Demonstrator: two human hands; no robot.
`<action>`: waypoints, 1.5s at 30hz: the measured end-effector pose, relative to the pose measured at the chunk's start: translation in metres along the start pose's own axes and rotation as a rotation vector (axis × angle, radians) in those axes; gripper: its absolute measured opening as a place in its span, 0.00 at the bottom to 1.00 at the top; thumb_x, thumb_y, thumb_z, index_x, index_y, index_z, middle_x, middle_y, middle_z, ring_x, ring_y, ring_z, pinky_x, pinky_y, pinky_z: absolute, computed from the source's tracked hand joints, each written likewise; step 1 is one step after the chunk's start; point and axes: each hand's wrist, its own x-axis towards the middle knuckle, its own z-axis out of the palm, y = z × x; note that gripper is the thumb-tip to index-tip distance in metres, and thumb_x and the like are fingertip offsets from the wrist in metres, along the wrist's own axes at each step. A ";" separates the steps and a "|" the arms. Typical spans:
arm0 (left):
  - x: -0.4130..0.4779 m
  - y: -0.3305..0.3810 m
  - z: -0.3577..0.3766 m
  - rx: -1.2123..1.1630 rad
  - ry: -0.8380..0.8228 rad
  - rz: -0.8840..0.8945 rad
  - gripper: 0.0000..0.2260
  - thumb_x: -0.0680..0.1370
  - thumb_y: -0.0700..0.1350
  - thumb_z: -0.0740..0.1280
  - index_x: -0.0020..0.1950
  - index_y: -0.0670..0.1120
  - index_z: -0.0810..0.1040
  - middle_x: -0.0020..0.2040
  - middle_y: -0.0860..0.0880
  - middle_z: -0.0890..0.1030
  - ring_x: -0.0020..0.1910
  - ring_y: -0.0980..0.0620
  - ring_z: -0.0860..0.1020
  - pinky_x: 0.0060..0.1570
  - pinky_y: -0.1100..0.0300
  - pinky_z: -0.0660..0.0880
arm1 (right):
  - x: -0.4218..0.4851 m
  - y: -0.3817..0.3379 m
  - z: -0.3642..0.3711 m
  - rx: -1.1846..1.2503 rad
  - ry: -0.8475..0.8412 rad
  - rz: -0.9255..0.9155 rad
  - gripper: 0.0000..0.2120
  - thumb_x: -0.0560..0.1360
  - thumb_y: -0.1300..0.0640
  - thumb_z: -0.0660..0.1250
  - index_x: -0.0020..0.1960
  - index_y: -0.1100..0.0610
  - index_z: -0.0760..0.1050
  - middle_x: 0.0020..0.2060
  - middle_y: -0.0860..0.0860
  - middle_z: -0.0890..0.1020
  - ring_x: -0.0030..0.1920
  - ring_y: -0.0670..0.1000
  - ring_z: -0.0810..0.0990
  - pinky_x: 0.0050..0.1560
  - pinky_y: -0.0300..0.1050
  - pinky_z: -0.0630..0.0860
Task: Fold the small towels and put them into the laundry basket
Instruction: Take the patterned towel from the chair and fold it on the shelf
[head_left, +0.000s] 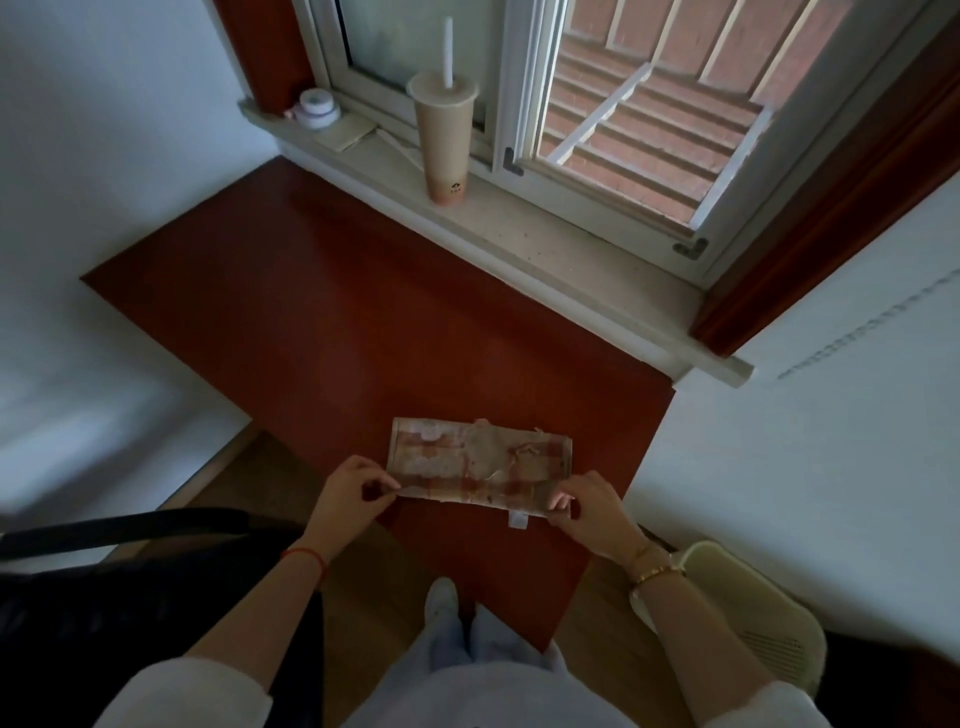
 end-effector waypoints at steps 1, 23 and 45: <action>-0.003 -0.001 0.004 -0.025 0.023 -0.008 0.08 0.72 0.40 0.75 0.44 0.54 0.83 0.52 0.53 0.76 0.51 0.55 0.76 0.55 0.61 0.74 | 0.001 -0.001 -0.001 -0.005 0.001 -0.012 0.03 0.74 0.47 0.67 0.47 0.45 0.78 0.44 0.39 0.80 0.46 0.43 0.76 0.56 0.45 0.72; 0.022 0.027 0.029 -0.206 0.129 -0.479 0.14 0.75 0.42 0.72 0.60 0.42 0.79 0.47 0.48 0.80 0.41 0.55 0.75 0.34 0.66 0.68 | 0.167 -0.157 0.029 -0.054 -0.117 -0.114 0.18 0.77 0.52 0.65 0.64 0.58 0.74 0.60 0.56 0.76 0.62 0.58 0.72 0.63 0.51 0.70; 0.044 0.177 -0.137 -0.075 0.097 0.453 0.07 0.72 0.48 0.75 0.49 0.54 0.82 0.44 0.58 0.84 0.44 0.63 0.81 0.45 0.70 0.76 | 0.082 -0.132 -0.171 0.482 0.315 -0.244 0.10 0.71 0.66 0.71 0.46 0.53 0.76 0.40 0.47 0.82 0.40 0.41 0.81 0.42 0.31 0.76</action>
